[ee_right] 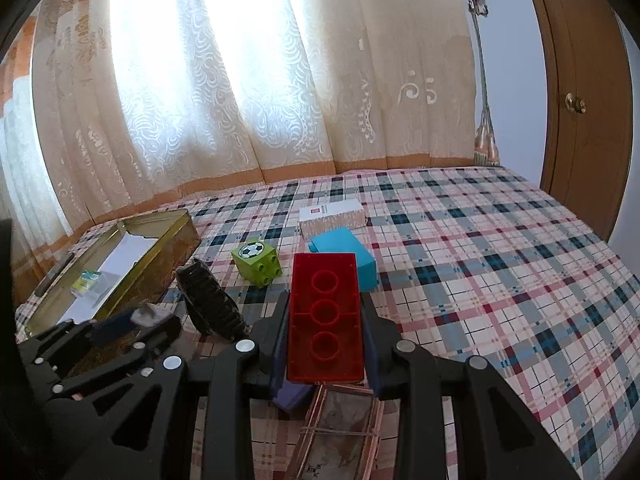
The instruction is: Organize rigid objects
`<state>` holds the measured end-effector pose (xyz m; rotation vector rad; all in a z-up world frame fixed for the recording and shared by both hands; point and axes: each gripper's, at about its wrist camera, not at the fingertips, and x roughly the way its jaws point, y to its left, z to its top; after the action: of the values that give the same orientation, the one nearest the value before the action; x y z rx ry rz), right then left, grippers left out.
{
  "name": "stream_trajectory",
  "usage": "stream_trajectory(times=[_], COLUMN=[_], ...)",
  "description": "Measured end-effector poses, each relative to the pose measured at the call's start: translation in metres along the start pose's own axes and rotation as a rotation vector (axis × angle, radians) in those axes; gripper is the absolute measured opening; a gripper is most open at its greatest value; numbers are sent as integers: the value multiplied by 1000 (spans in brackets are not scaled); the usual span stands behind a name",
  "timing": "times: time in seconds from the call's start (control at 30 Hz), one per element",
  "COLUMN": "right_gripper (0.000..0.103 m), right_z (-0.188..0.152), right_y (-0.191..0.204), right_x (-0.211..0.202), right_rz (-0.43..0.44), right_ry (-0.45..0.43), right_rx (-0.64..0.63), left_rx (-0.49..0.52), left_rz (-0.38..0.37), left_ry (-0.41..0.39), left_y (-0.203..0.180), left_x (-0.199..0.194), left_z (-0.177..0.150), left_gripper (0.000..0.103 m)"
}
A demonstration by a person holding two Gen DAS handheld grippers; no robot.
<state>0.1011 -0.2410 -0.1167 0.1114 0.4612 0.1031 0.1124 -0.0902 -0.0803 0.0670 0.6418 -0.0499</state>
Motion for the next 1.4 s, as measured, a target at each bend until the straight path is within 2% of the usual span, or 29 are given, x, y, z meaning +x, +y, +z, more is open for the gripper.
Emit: stream_trajectory(times=[0.17,0.47,1.4], right_gripper=[34,34,34], right_z=[1,0,0], right_y=[1,6,19], right_x=[-2,-10,-28], right_rz=[-10,-34,-50], right_ry=[-7,-50,-167], right_rx=[-6,-33,-80], left_rx=[-14,-38,-63], left_rz=[20,35,64], left_ry=[-57,-112,-236], left_y=[4,10,25], left_x=[-10,-19,-41], left_z=[-1,-2,-8], left_gripper=[37,37,37])
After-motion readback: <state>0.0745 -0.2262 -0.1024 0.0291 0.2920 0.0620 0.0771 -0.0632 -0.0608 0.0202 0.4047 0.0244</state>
